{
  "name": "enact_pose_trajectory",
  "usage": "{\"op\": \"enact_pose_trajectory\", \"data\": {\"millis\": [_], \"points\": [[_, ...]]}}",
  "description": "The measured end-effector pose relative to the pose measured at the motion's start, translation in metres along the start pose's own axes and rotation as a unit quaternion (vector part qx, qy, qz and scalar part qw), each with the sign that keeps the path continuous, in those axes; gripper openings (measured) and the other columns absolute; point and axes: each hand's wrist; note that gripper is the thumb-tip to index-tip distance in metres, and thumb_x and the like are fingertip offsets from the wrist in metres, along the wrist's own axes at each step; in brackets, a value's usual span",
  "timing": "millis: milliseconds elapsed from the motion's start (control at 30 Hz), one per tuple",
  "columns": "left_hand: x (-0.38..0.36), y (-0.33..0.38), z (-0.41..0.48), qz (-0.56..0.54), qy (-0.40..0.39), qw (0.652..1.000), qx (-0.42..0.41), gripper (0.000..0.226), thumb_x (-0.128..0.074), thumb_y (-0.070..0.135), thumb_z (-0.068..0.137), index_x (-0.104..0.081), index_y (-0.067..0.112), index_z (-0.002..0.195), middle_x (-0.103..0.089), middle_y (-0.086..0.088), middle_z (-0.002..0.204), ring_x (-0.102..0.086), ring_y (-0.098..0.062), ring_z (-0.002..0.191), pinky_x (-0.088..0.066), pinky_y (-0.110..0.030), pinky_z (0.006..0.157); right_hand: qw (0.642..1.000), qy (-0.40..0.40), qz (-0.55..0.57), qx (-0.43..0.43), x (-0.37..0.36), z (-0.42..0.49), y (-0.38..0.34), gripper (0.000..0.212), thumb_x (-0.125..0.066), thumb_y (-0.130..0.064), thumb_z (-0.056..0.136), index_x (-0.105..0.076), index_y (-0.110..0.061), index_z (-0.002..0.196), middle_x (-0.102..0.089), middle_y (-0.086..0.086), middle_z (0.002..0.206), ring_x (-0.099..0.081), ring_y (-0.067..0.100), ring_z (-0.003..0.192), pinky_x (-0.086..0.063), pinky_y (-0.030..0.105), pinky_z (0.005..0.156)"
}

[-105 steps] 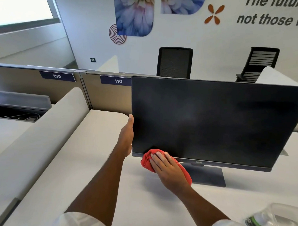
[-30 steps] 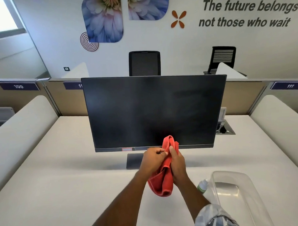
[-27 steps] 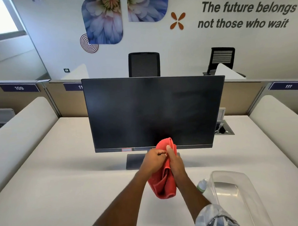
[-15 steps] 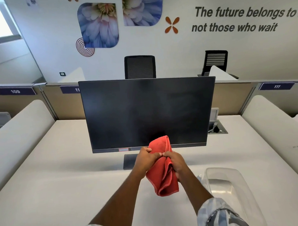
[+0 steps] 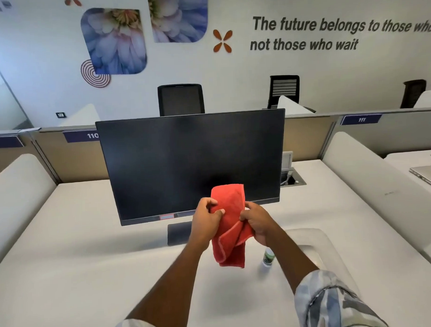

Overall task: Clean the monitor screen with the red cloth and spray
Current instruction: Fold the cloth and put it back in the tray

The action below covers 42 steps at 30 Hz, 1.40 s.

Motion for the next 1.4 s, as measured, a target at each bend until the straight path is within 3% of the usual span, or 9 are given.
{"op": "enact_pose_trajectory", "data": {"millis": [133,267,433,533,600,800,1000,1200,1400], "points": [[-0.012,0.010,-0.010,-0.045,-0.030,0.999,-0.010,0.023,-0.062,0.020,0.090,-0.052,0.035,0.104,-0.057,0.010,0.109,-0.058,-0.009,0.094,-0.051,-0.026,0.072,1.000,0.023,0.001,0.014,0.020,-0.009,-0.001,0.046,-0.042,-0.001,0.084,-0.051,-0.013,0.127,-0.064,0.014,0.112,-0.065,0.031,0.096,-0.060,0.038,0.072],[-0.029,0.027,-0.021,-0.073,-0.051,0.996,-0.023,0.032,-0.064,0.020,0.088,-0.051,0.035,0.113,-0.054,0.011,0.111,-0.057,-0.009,0.096,-0.050,-0.023,0.068,0.998,-0.029,0.030,0.041,0.050,-0.018,0.001,0.054,-0.067,-0.022,0.086,-0.044,-0.018,0.135,-0.063,0.012,0.121,-0.066,0.034,0.105,-0.059,0.047,0.084],[-0.064,0.050,-0.039,-0.083,-0.053,0.995,-0.013,0.039,-0.065,0.019,0.087,-0.050,0.033,0.120,-0.052,0.007,0.118,-0.057,-0.017,0.103,-0.052,-0.033,0.080,0.992,-0.093,-0.041,0.081,0.097,-0.033,-0.012,0.075,-0.060,-0.008,0.074,-0.035,-0.037,0.138,-0.058,0.006,0.126,-0.062,0.032,0.110,-0.060,0.042,0.075],[-0.081,0.058,-0.043,-0.081,-0.049,0.995,-0.013,0.039,-0.063,0.015,0.088,-0.052,0.028,0.123,-0.053,0.001,0.124,-0.057,-0.020,0.106,-0.054,-0.041,0.087,0.992,-0.090,-0.033,0.081,0.120,-0.035,-0.018,0.082,-0.053,-0.003,0.078,-0.023,-0.046,0.142,-0.059,0.009,0.126,-0.063,0.034,0.108,-0.058,0.036,0.068],[-0.128,0.071,-0.059,-0.056,-0.034,0.998,-0.008,0.039,-0.064,0.016,0.087,-0.054,0.026,0.123,-0.055,0.001,0.124,-0.057,-0.021,0.109,-0.052,-0.045,0.092,0.993,-0.082,-0.044,0.077,0.167,-0.046,-0.009,0.086,-0.048,0.003,0.084,-0.016,-0.044,0.148,-0.060,0.012,0.126,-0.064,0.034,0.107,-0.057,0.035,0.067],[-0.171,0.066,-0.066,0.043,-0.003,0.999,0.010,0.034,-0.071,0.018,0.080,-0.064,0.018,0.114,-0.066,-0.005,0.117,-0.063,-0.023,0.101,-0.051,-0.041,0.094,0.993,-0.070,-0.061,0.076,0.204,-0.055,0.013,0.084,-0.055,-0.001,0.081,-0.025,-0.037,0.151,-0.058,0.016,0.130,-0.063,0.033,0.105,-0.056,0.034,0.067],[-0.211,0.045,-0.083,0.156,-0.017,0.987,0.026,0.039,-0.067,0.018,0.084,-0.063,0.015,0.122,-0.065,-0.005,0.122,-0.063,-0.024,0.106,-0.050,-0.036,0.096,0.990,-0.062,-0.116,0.051,0.228,-0.063,0.051,0.084,-0.054,0.004,0.083,-0.024,-0.034,0.151,-0.052,0.005,0.133,-0.061,0.027,0.110,-0.059,0.038,0.074],[-0.236,0.024,-0.099,0.285,-0.023,0.958,0.034,0.034,-0.056,0.016,0.086,-0.065,0.015,0.118,-0.066,-0.003,0.120,-0.060,-0.020,0.111,-0.035,-0.034,0.104,0.964,-0.012,-0.261,0.042,0.230,-0.060,0.082,0.087,-0.056,0.001,0.078,-0.024,-0.029,0.153,-0.046,0.005,0.144,-0.053,0.026,0.119,-0.052,0.044,0.096],[-0.250,0.012,-0.098,0.335,-0.061,0.939,0.058,0.021,-0.050,0.014,0.088,-0.062,0.004,0.103,-0.067,-0.013,0.106,-0.064,-0.028,0.098,-0.049,-0.032,0.078,0.942,-0.024,-0.334,0.018,0.225,-0.053,0.101,0.083,-0.047,0.000,0.082,-0.019,-0.030,0.154,-0.043,0.008,0.150,-0.051,0.031,0.125,-0.048,0.040,0.101]]}}
Point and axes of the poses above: each hand's wrist, its own z-axis towards the middle knuckle, its own x-axis out of the back of the hand, y = z × x
